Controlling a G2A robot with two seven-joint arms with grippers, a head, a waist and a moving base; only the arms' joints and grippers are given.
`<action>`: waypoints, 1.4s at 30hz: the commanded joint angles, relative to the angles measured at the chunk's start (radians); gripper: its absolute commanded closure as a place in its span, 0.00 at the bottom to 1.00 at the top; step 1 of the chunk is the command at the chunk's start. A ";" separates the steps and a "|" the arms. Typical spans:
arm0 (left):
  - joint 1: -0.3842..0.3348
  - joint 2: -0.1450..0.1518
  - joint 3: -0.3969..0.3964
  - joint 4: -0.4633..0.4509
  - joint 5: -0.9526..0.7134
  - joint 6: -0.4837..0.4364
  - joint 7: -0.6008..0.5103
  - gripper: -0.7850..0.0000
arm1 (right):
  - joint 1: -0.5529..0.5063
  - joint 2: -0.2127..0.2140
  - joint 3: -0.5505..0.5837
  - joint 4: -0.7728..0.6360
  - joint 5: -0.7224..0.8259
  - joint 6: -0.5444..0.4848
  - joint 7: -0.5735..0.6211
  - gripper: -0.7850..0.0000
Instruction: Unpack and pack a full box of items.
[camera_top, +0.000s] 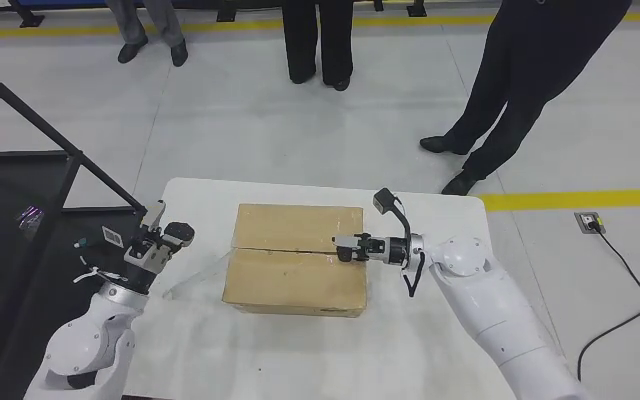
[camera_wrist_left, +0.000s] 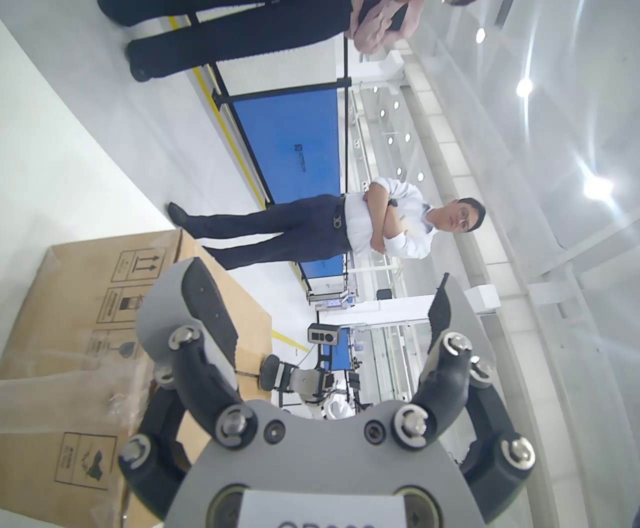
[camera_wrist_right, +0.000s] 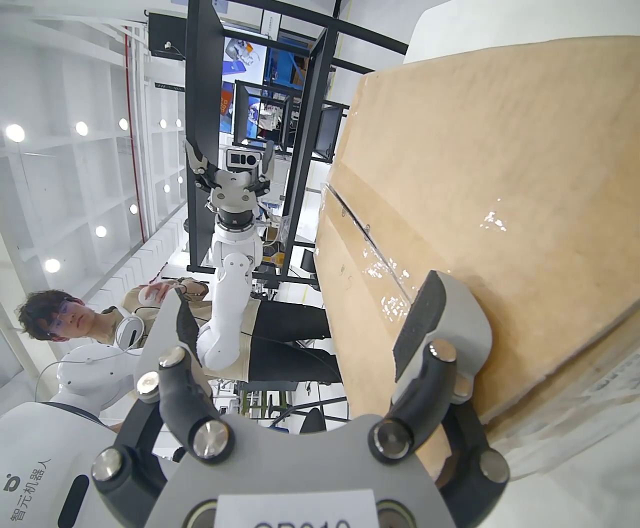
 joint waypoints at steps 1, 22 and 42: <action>0.000 0.000 0.006 0.002 0.002 0.000 -0.001 0.00 | 0.000 0.000 0.000 0.000 0.000 0.000 0.000 0.00; 0.228 -0.036 0.037 0.113 -0.269 -0.188 -0.024 0.00 | 0.000 0.000 0.000 0.000 0.000 0.000 0.000 0.00; -0.057 -0.105 0.269 0.441 -0.249 -0.135 0.224 0.00 | 0.000 0.000 0.000 0.000 0.000 0.000 0.000 0.00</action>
